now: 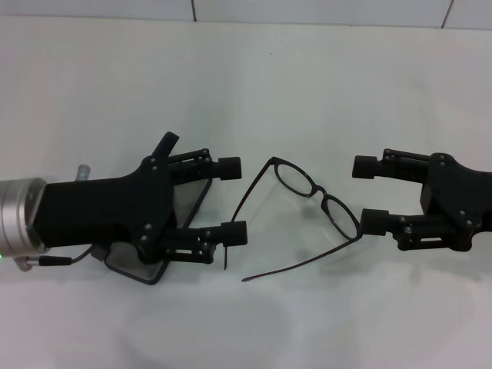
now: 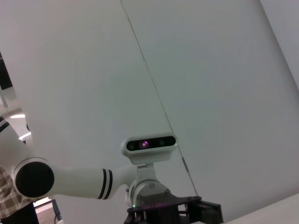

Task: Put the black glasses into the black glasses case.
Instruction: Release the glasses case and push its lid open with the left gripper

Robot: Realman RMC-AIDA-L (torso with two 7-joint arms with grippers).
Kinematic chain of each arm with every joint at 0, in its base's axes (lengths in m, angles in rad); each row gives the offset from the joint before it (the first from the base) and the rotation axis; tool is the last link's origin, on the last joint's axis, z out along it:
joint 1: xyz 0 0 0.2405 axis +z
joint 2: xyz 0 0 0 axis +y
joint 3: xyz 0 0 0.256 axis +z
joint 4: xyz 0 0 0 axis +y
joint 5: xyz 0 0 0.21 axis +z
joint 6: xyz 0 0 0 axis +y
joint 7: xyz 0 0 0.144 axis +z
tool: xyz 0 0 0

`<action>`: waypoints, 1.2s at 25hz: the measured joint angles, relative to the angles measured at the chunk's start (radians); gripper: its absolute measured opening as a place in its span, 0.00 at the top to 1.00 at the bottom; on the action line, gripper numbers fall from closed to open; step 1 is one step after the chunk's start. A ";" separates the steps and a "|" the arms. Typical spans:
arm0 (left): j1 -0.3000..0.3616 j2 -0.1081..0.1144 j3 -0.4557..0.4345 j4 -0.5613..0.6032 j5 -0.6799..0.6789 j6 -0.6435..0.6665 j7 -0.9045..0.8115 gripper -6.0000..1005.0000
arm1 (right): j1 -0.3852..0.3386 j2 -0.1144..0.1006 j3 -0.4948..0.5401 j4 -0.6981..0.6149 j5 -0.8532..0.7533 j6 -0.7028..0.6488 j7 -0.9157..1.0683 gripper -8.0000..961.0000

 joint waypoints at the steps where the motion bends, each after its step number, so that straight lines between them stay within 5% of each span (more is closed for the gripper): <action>1: 0.001 0.000 0.000 0.000 0.000 0.000 0.000 0.13 | -0.001 0.000 0.001 0.000 0.000 0.000 0.000 0.12; 11: 0.003 -0.002 -0.001 -0.010 -0.005 0.000 0.004 0.14 | -0.004 0.001 -0.003 0.014 0.013 -0.001 -0.010 0.12; 15: 0.004 -0.027 -0.083 0.050 -0.003 -0.034 -0.110 0.14 | -0.021 -0.004 0.010 0.019 0.036 0.001 -0.032 0.12; 19: 0.055 -0.074 -0.121 0.371 0.067 -0.090 -0.375 0.15 | -0.056 -0.011 0.061 0.026 0.049 0.003 -0.050 0.12; 25: 0.146 -0.080 -0.031 0.983 0.318 -0.267 -0.910 0.15 | -0.138 -0.014 0.163 0.026 0.050 0.004 -0.082 0.12; 30: 0.143 -0.081 0.073 1.148 0.651 -0.318 -1.193 0.22 | -0.161 -0.013 0.206 0.049 0.051 0.000 -0.111 0.12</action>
